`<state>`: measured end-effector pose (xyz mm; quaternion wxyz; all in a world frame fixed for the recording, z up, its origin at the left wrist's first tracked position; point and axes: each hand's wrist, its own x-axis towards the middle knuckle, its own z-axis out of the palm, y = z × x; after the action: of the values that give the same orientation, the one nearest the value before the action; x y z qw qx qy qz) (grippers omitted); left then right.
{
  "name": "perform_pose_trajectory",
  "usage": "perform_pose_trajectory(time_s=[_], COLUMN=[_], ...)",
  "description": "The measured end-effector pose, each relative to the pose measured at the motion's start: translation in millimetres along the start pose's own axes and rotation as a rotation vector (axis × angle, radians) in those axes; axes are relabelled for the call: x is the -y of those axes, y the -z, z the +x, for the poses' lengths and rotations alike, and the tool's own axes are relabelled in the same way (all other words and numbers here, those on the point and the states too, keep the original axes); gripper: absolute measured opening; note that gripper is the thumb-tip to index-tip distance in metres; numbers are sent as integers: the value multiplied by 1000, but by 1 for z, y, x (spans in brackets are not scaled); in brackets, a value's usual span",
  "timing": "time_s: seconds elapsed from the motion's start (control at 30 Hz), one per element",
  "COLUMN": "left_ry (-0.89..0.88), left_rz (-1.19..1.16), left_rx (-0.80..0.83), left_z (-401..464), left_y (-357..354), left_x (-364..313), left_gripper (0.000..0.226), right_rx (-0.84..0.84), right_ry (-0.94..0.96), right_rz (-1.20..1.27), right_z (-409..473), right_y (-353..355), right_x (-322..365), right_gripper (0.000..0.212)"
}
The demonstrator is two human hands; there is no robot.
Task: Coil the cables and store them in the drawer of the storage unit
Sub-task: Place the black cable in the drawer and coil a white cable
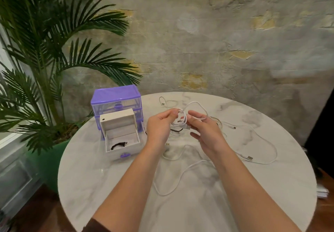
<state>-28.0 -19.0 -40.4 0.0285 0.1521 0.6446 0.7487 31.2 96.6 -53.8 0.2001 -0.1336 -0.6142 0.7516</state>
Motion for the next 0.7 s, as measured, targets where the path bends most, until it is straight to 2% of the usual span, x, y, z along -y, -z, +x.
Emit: perform_pose_trajectory(time_s=[0.17,0.27,0.37,0.53,0.6,0.7], left_ry=[-44,-62,-56,-52,-24,26], left_rz=[9,20,16,47,35,15], left_rx=[-50,-45,-15,5,-14,-26], left_z=[1,1,1,0,0,-1], left_y=[-4,-3,-2,0,3,4], left_x=[15,18,21,22,22,24], left_gripper=[8,10,11,15,16,17], right_rx=[76,93,72,16,-16,-3], right_ry=[-84,-66,-31,22,31,-46], right_rz=[122,69,51,-58,-128,-175], right_z=[1,-2,-6,-3,-1,0], right_y=[-3,-7,-10,-12,-12,-11], right_x=[-6,-5,-5,-10,-12,-12], right_gripper=[32,60,71,69,61,53])
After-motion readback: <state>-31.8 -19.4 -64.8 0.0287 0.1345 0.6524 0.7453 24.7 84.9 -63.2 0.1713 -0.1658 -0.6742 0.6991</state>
